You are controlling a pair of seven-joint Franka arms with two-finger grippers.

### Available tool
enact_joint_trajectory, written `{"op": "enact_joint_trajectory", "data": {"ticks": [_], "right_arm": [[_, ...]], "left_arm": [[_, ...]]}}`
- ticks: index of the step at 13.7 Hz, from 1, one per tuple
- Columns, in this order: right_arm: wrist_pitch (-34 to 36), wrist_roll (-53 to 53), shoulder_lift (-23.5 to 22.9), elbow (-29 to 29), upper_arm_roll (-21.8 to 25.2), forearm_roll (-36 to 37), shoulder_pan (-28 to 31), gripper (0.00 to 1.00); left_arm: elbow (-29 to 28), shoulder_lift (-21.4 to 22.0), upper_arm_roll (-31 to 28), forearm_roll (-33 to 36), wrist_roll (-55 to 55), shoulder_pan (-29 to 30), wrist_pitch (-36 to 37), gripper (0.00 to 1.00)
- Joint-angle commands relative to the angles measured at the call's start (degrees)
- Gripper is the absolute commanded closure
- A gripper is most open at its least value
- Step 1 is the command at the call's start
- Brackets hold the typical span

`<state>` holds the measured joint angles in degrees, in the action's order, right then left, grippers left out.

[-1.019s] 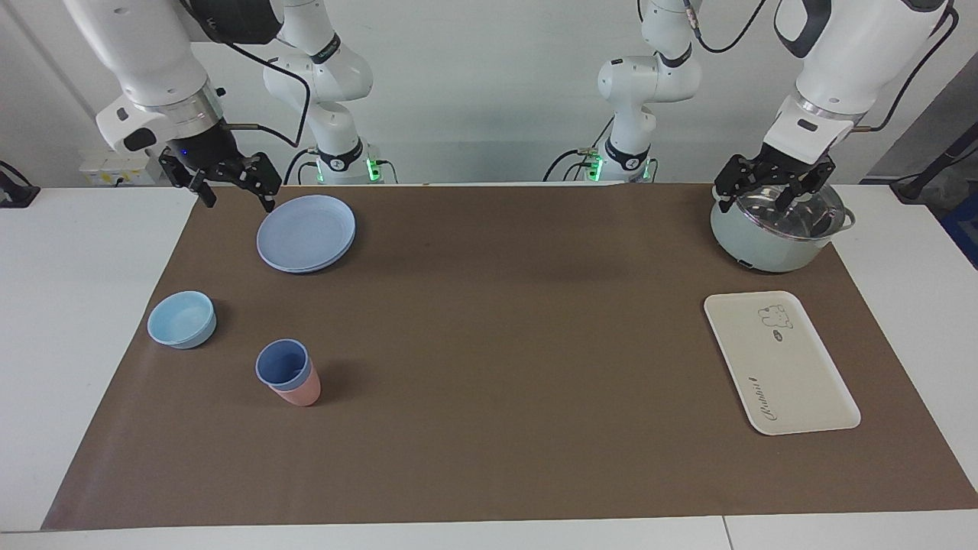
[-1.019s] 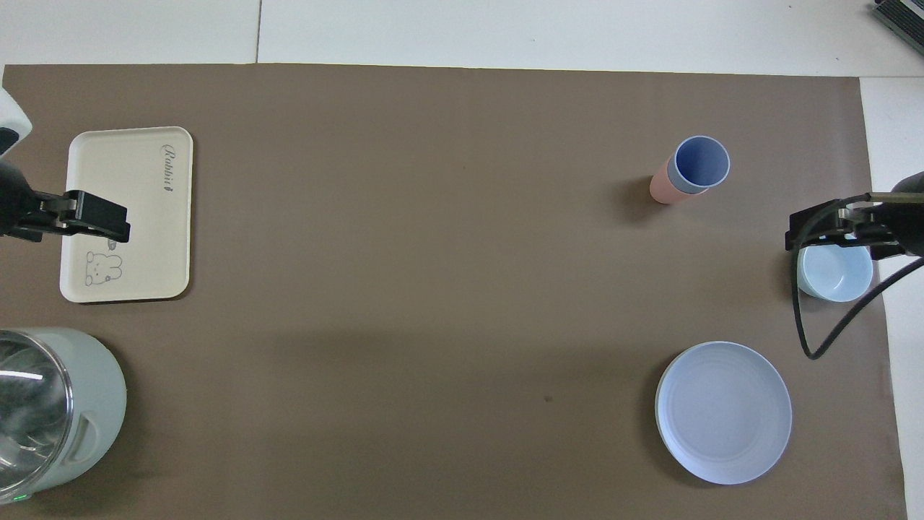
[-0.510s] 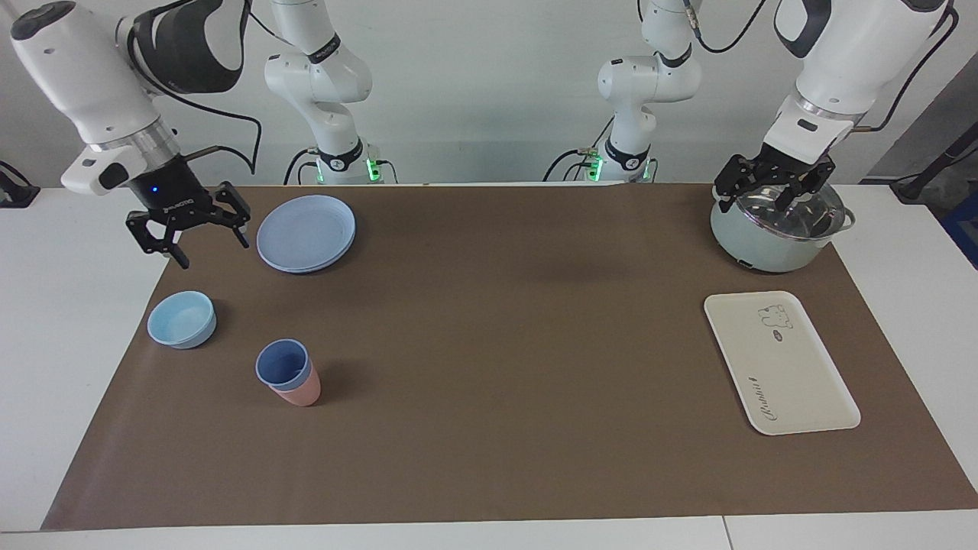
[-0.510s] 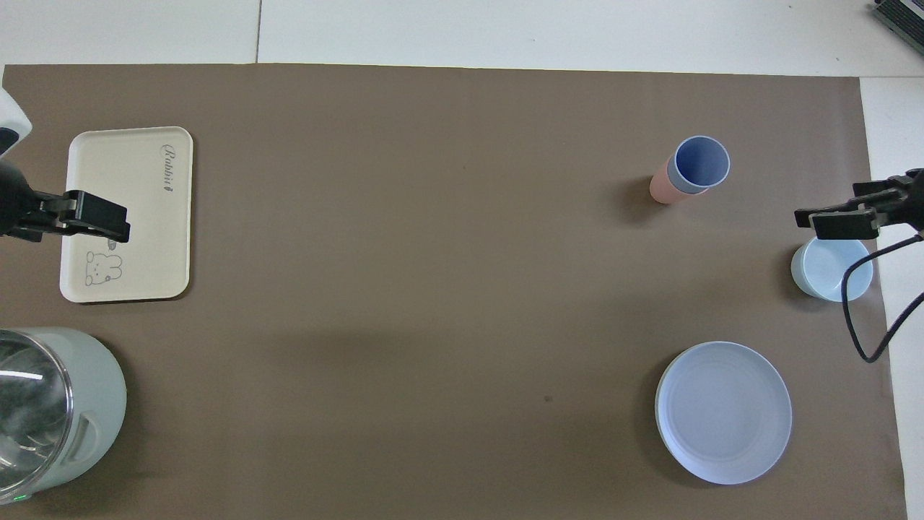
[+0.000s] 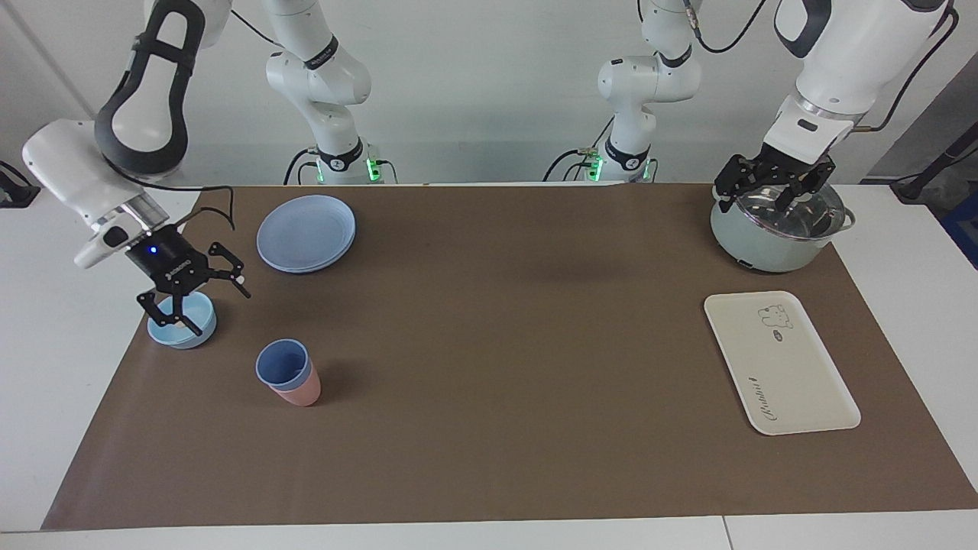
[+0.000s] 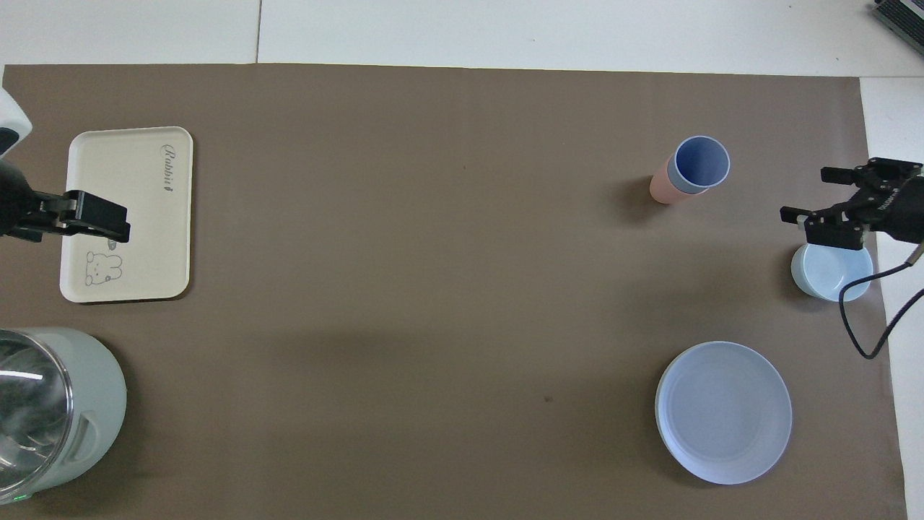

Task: Place cup on tray
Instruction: 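Move the right gripper toward the nested pink and blue cups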

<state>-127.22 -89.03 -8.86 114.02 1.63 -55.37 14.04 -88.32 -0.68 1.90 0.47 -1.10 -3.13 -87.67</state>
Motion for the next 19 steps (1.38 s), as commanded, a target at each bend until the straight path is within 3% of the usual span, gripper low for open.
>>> {"op": "enact_joint_trajectory", "data": {"ticks": [1,4,7,9,13,19], "right_arm": [[-0.2,-7.6,-3.1,-0.8,-0.5,-5.3,0.6,0.0],[2.8,-19.4,-7.8,-0.6,-0.5,-14.0,2.0,0.0],[4.3,-23.7,-9.2,0.3,-0.6,-16.0,2.8,0.0],[4.3,-31.1,-11.9,0.3,-0.6,-25.0,2.0,0.0],[3.1,-35.1,-13.7,-0.2,-0.6,-36.0,-1.6,0.0],[1.5,-40.4,-15.5,0.1,-0.6,-41.6,-2.9,0.0]], "left_arm": [[-1.6,1.6,0.2,0.9,0.3,0.4,0.3,0.0],[-1.6,1.6,0.2,0.9,0.3,0.4,0.3,0.0],[-1.6,1.6,0.2,0.9,0.3,0.4,0.3,0.0],[-1.6,1.6,0.2,0.9,0.3,0.4,0.3,0.0],[-1.6,1.6,0.2,0.9,0.4,0.3,0.3,0.0],[-1.8,1.6,0.2,0.9,0.1,0.3,0.2,0.0]]}}
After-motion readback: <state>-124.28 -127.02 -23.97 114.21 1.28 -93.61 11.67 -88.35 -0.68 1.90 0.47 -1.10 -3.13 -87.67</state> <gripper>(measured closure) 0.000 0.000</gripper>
